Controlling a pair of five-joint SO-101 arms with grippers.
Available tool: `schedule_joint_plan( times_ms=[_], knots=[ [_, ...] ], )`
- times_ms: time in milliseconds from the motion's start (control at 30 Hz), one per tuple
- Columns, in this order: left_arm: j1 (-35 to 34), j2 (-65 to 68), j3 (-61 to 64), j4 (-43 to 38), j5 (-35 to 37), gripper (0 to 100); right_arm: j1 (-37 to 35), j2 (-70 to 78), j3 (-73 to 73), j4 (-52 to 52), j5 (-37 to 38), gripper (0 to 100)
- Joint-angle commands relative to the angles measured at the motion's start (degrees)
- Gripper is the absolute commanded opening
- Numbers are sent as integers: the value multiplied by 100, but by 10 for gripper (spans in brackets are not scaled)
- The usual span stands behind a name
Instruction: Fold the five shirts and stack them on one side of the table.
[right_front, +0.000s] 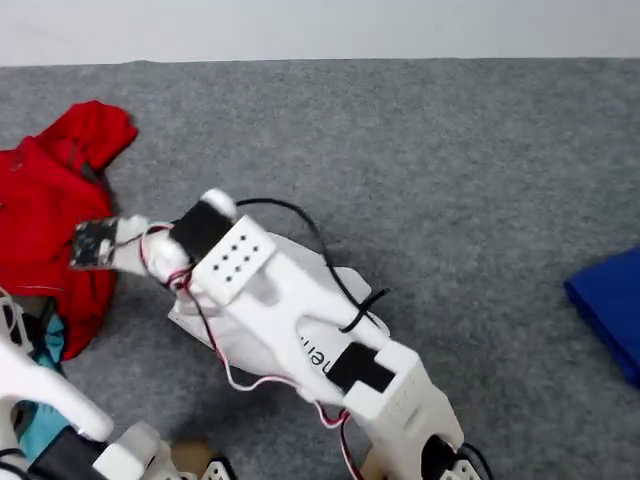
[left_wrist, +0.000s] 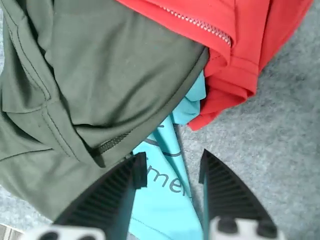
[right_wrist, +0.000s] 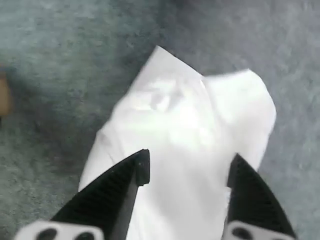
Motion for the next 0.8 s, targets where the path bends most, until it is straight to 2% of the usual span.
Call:
schedule_joint_plan(
  times_ms=[0, 133, 267, 567, 767],
  knots=[
    [9, -220, -13, -88, -79, 182, 426, -585, -176, 233, -114, 275],
    [62, -202, -22, -88, -79, 182, 963, -901, 105, 242, -123, 274],
    [237, -202, -13, -79, -70, 182, 1297, -1481, 1160, 242, -273, 273],
    [756, -193, -4, -62, -44, 182, 1508, -3398, 4079, 233, -281, 273],
    [1125, -229, 338, -79, -44, 181, 1508, -3987, 5099, 198, -281, 273]
  ],
)
